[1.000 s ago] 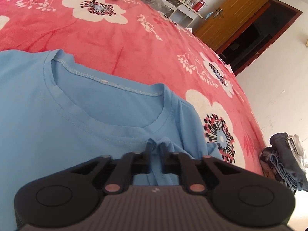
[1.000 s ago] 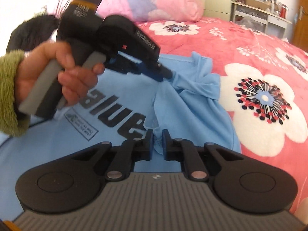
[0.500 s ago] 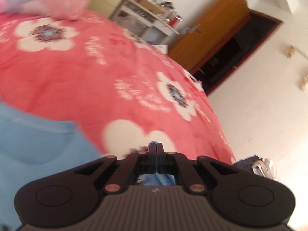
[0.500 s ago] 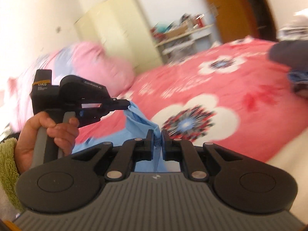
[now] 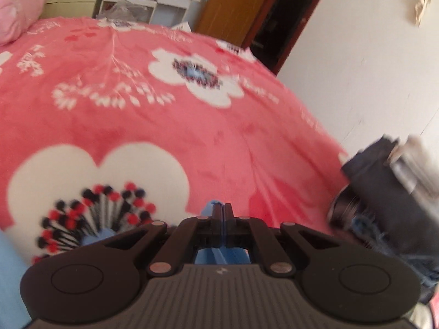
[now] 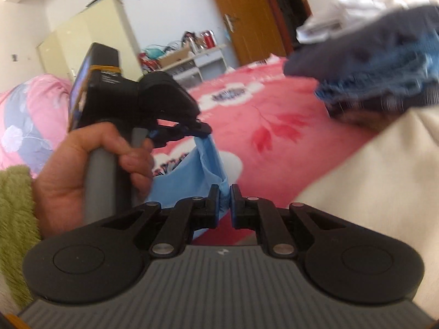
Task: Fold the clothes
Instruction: 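Open both grippers to release the folded side, then withdraw both open grippers above the folded blue T-shirt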
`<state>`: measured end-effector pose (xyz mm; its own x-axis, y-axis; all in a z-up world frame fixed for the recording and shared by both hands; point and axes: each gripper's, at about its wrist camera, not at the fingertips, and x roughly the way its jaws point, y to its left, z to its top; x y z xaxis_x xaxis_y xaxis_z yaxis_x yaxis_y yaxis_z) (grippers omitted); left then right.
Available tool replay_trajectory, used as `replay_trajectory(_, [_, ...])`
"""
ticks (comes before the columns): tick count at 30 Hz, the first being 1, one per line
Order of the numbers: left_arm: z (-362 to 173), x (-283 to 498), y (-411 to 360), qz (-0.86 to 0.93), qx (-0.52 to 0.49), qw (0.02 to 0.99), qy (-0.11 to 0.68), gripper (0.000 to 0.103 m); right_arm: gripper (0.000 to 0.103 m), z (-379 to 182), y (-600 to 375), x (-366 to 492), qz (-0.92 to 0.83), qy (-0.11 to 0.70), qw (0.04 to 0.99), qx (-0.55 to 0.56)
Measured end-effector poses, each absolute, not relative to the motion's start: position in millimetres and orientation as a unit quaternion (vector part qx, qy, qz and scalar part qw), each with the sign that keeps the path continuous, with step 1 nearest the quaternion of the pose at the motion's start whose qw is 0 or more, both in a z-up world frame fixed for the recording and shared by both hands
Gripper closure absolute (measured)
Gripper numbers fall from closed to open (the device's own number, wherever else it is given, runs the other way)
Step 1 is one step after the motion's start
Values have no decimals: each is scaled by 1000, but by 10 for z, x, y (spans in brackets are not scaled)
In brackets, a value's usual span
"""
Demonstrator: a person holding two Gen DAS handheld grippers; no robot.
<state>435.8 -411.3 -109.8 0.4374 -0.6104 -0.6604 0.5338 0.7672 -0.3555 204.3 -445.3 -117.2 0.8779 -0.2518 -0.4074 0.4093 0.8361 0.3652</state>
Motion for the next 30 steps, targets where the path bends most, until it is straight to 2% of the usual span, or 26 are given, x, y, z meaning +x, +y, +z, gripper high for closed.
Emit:
replay_trajectory(5, [-1279, 4287, -4320, -348, -17, 842, 411, 102, 96, -1190, -4474, 2039, -185, 170, 940, 231])
replay_trajectory(8, [-1312, 4263, -4382, -350, -10, 845, 403, 98, 95, -1178, -4472, 2006, -198, 165, 937, 235])
replay_trajectory(11, [-1241, 4287, -4356, -354, -27, 842, 406, 73, 90, -1156, -4513, 1922, -206, 147, 933, 256])
replay_trajectory(12, [-1180, 4294, -4325, -349, -32, 844, 407, 61, 82, -1149, -4531, 1886, -208, 137, 932, 265])
replay_trajectory(13, [-1088, 4295, -4264, -344, -36, 848, 402, 56, 75, -1143, -4549, 1850, -210, 126, 930, 274])
replay_trajectory(18, [-440, 4258, -3724, -318, -33, 876, 361, 48, 62, -1123, -4625, 1677, -212, 77, 921, 318])
replay_trajectory(20, [-101, 4221, -3392, -302, -24, 892, 335, 47, 62, -1129, -4661, 1643, -208, 68, 916, 337])
replay_trajectory(23, [418, 4158, -2865, -264, -9, 920, 291, 39, 62, -1142, -4688, 1634, -203, 65, 912, 351])
replay_trajectory(27, [965, 4075, -2312, -196, 22, 947, 255, 39, 62, -1142, -4660, 1612, -202, 67, 913, 347])
replay_trajectory(30, [1086, 3965, -2028, -156, 53, 951, 261, 39, 61, -1128, -4642, 1583, -191, 69, 915, 348])
